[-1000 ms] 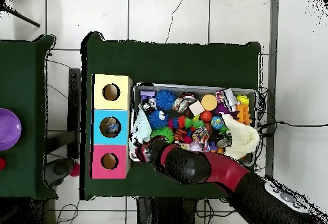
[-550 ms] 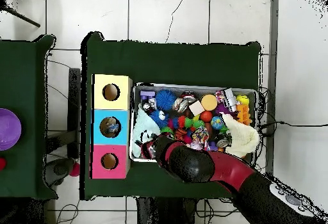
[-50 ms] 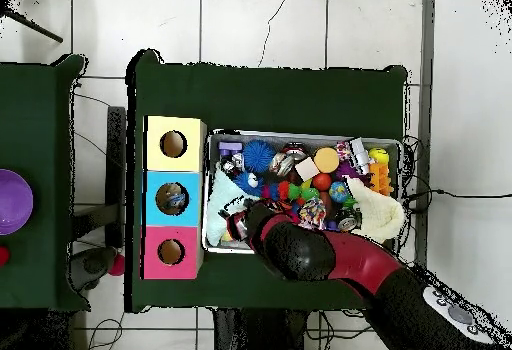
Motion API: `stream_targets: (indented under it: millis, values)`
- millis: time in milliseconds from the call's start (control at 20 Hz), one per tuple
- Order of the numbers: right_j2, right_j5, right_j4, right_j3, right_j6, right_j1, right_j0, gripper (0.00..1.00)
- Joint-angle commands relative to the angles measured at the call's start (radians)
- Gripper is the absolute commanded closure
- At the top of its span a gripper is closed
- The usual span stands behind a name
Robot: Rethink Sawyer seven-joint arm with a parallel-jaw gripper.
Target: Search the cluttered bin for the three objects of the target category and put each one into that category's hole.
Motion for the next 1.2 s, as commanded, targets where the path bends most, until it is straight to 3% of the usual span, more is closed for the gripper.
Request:
stream_targets:
  millis: [50, 250, 450, 500, 550, 650, 750, 900, 1050, 1200]
  values:
    - [-0.108, 0.136, 0.022, -0.171, 0.142, -0.094, 0.057, 0.0]
    - [-0.203, 0.214, 0.062, -0.243, 0.203, -0.162, 0.125, 0.0]
    - [-0.199, 0.147, 0.127, -0.239, 0.264, -0.172, 0.128, 0.0]
    - [-0.24, 0.14, 0.123, -0.254, 0.278, -0.173, 0.155, 0.0]
    - [-0.29, 0.101, 0.113, -0.272, 0.293, -0.149, 0.195, 0.0]
    - [-0.288, 0.037, 0.097, -0.26, 0.262, -0.115, 0.195, 0.0]
    - [-0.317, 0.076, 0.073, -0.285, 0.227, -0.118, 0.228, 0.0]
    - [-0.335, 0.029, 0.077, -0.297, 0.24, -0.097, 0.266, 0.0]
    - [-0.451, 0.085, 0.07, -0.347, 0.27, -0.065, 0.359, 0.0]
    - [-0.486, 0.1, 0.048, -0.365, 0.234, -0.047, 0.378, 0.0]
